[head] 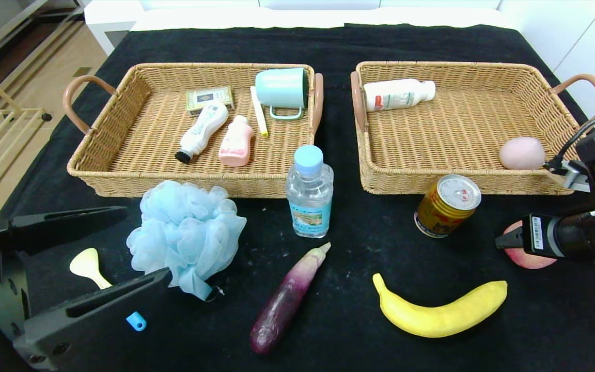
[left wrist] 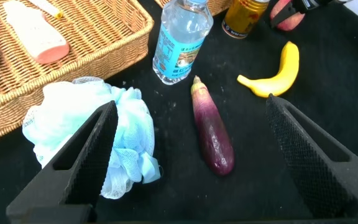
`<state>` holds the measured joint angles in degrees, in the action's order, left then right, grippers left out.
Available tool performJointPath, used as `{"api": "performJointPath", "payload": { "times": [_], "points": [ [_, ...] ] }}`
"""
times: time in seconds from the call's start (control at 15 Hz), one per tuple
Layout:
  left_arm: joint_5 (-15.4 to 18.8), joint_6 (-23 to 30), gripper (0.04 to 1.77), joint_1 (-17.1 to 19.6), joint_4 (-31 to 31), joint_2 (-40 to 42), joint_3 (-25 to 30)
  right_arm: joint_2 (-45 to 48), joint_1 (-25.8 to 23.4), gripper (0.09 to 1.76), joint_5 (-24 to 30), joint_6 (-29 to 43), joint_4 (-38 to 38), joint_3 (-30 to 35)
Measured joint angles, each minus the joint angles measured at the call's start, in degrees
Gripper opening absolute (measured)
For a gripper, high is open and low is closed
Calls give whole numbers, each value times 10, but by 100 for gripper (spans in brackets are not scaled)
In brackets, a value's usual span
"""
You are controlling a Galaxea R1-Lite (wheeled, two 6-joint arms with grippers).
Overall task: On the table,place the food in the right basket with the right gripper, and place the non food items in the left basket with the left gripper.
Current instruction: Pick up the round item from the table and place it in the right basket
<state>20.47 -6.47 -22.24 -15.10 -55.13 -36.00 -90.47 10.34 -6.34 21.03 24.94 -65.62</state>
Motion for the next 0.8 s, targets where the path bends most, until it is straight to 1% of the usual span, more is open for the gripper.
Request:
{"api": "performJointPath", "payload": {
  "times": [0.4,0.47,0.6,0.8],
  "points": [
    [-2,0,172,0,0,1,-2,39,8,118,1,-1,11,-7],
    [-2,0,172,0,0,1,-2,51,13,118,0,-2,23,-10],
    [-2,0,172,0,0,1,-2,70,22,118,0,-3,70,-32],
    [-2,-2,172,0,0,2,-2,89,37,118,0,-3,121,-89]
  ]
}}
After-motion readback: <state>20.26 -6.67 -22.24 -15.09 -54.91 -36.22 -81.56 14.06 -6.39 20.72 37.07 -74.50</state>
